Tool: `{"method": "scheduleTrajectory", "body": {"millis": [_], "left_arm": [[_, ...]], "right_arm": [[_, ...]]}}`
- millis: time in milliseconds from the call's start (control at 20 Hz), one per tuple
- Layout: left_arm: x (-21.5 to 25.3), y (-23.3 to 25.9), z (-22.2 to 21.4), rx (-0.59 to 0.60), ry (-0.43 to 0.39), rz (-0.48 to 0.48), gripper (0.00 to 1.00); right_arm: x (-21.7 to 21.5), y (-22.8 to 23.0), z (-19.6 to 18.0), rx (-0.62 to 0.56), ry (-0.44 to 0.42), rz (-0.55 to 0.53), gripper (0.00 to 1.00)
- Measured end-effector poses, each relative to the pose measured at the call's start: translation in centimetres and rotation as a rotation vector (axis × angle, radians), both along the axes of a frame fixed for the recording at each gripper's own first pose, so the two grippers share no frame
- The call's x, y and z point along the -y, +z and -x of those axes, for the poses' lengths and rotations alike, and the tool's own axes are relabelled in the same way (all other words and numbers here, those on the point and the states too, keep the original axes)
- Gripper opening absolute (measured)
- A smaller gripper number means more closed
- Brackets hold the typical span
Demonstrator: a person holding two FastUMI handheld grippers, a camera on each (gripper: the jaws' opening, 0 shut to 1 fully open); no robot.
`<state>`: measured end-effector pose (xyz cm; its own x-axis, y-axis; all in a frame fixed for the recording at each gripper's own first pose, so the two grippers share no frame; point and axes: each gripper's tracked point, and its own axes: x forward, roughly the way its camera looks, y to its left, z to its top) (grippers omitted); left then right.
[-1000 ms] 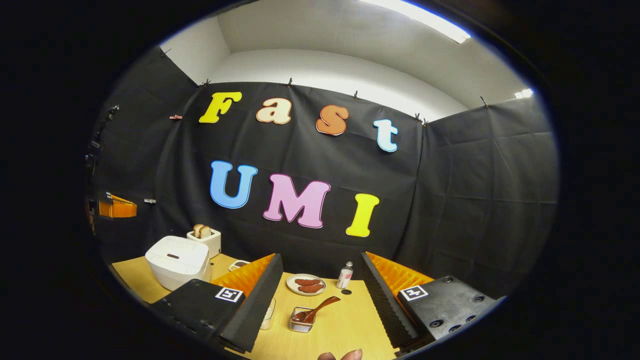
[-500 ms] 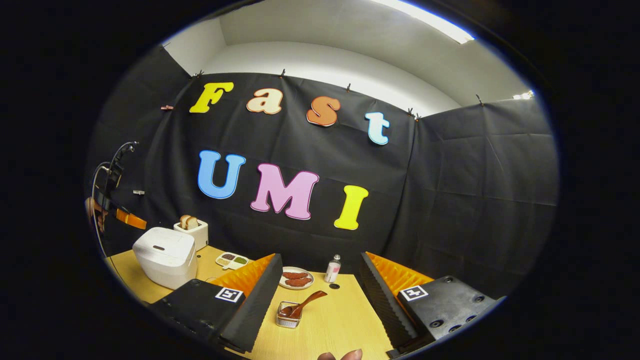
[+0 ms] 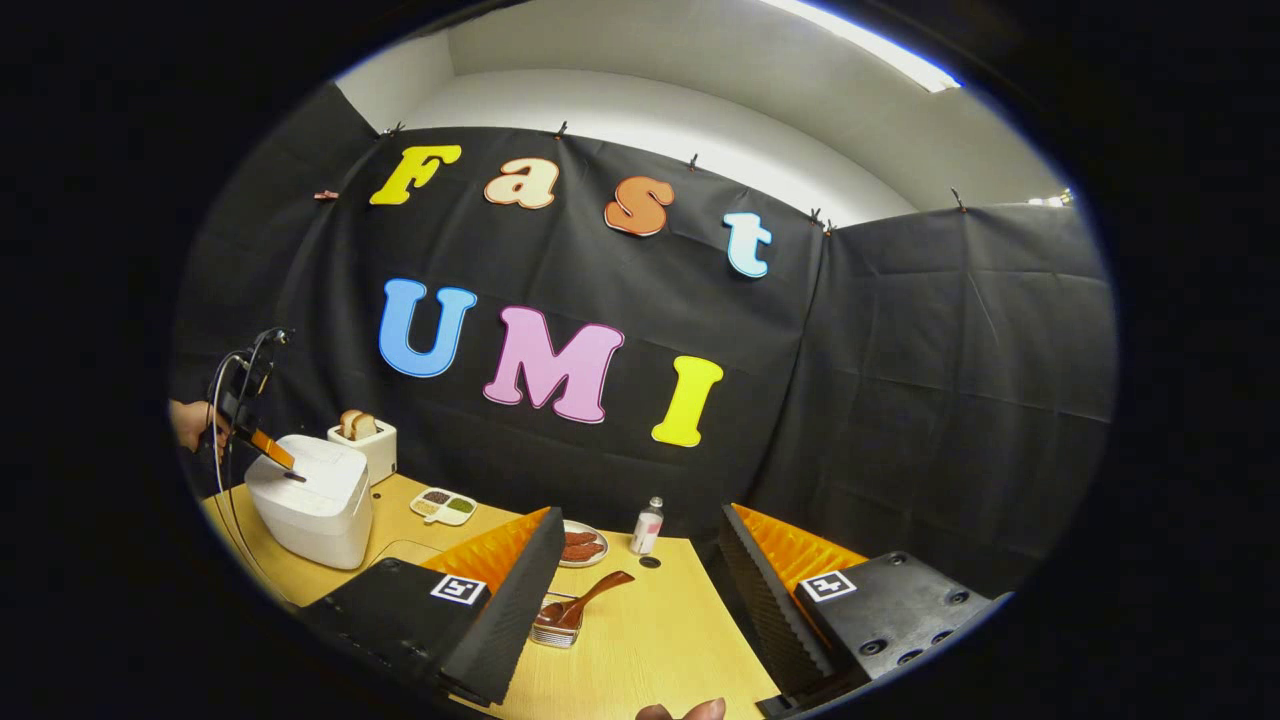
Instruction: Close the left gripper, press the button to open the rice cooker; take a wooden spoon from the chopstick holder with the right hand, scoop a spoonful of rice and pour it into the rice cooker, then put the wooden spoon back into the chopstick holder.
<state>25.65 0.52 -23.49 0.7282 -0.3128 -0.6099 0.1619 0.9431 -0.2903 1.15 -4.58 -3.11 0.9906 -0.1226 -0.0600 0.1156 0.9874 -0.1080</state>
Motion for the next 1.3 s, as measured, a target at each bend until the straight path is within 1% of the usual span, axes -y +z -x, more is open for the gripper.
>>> {"method": "scheduleTrajectory", "body": {"millis": [50,300,450,550,700,750,850,1050,1100,1150,1250,1300], "left_arm": [[0.1,-0.2,-0.3,-0.001,0.001,-0.004,0.06],[0.8,-1.6,0.1,-0.057,-0.029,-0.019,0.06],[0.9,-1.9,0.0,-0.061,-0.031,-0.033,0.06],[1.0,-2.3,0.4,-0.089,-0.028,-0.042,0.07],[1.0,-2.3,0.2,-0.077,-0.035,-0.073,0.07],[0.8,-1.8,0.1,-0.054,-0.035,-0.089,0.07],[0.8,0.2,-0.3,0.036,-0.014,-0.102,0.07],[-0.7,8.3,-0.8,0.327,0.05,-0.134,0.07],[-0.6,10.5,-0.5,0.403,0.046,-0.138,0.09],[-0.3,12.3,0.3,0.454,0.039,-0.137,0.09],[0.6,15.6,1.3,0.55,0.032,-0.127,0.2],[0.8,17.2,2.1,0.596,0.032,-0.126,0.43]], "right_arm": [[0.3,-0.1,0.0,-0.003,-0.007,0.004,0.98],[1.3,-0.7,0.5,-0.017,-0.033,-0.004,0.98],[1.5,-1.1,0.3,-0.027,-0.037,-0.006,0.98],[1.5,-1.2,0.4,-0.027,-0.039,-0.008,0.98],[1.3,-1.1,0.6,-0.022,-0.031,-0.009,0.98],[1.2,-1.0,0.6,-0.02,-0.029,-0.005,0.98],[1.2,-1.0,0.7,-0.017,-0.025,0.005,0.98],[0.8,-1.3,0.7,-0.028,-0.006,0.009,0.98],[0.7,-1.2,0.7,-0.025,-0.002,0.003,0.98],[0.5,-1.0,0.7,-0.021,0.005,-0.005,0.98],[-0.1,-1.1,0.6,-0.018,0.03,-0.024,0.98],[-0.2,-1.4,0.5,-0.028,0.03,-0.031,0.98]]}}
